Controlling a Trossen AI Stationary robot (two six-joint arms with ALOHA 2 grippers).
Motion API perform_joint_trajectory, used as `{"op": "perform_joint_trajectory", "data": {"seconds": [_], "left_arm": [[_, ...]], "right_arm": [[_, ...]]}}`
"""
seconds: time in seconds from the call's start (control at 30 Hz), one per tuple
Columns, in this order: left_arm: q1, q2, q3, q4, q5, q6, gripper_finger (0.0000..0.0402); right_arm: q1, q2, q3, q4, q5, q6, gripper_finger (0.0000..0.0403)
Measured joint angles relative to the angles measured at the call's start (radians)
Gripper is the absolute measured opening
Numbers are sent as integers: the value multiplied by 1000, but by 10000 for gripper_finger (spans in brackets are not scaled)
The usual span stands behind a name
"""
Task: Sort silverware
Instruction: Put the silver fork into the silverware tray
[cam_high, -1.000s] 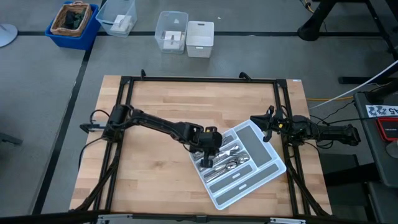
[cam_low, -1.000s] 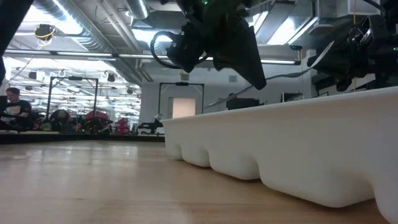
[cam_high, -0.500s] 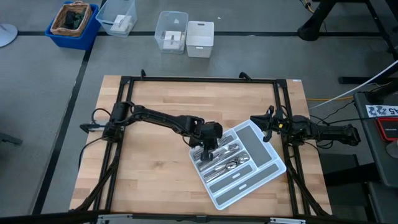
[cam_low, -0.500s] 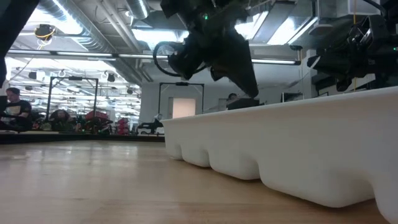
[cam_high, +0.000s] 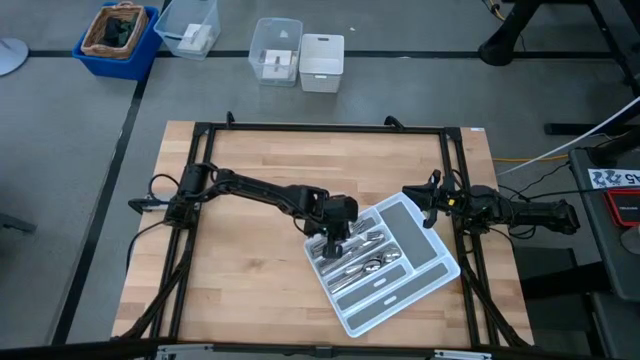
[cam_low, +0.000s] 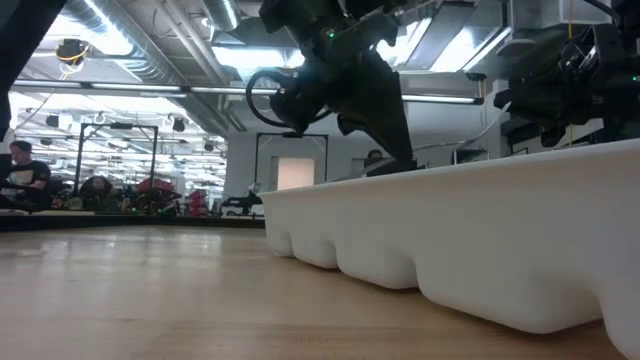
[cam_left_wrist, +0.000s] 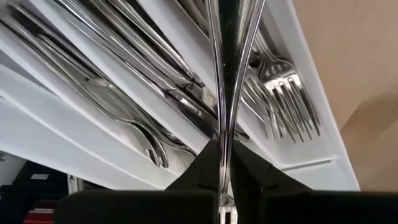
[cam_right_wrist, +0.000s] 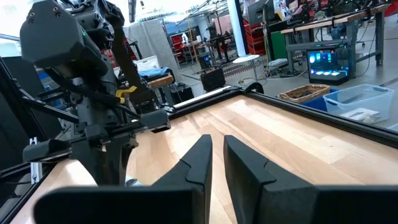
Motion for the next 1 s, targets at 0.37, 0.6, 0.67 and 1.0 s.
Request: {"op": "perform_joint_trajectory", "data": {"seconds": [0.37,0.6,0.67,1.0], "left_arm": [[4,-1,0,-12,0,0,19],[3,-1,0,-11,0,0,36],[4,-2,0,-10,0,0,38],[4,-2,0,-9,0,0,31]], "right_arm": [[0,0,0,0,0,0,46],[0,0,0,0,0,0,46],[0,0,0,0,0,0,46],[0,0,0,0,0,0,46]]}}
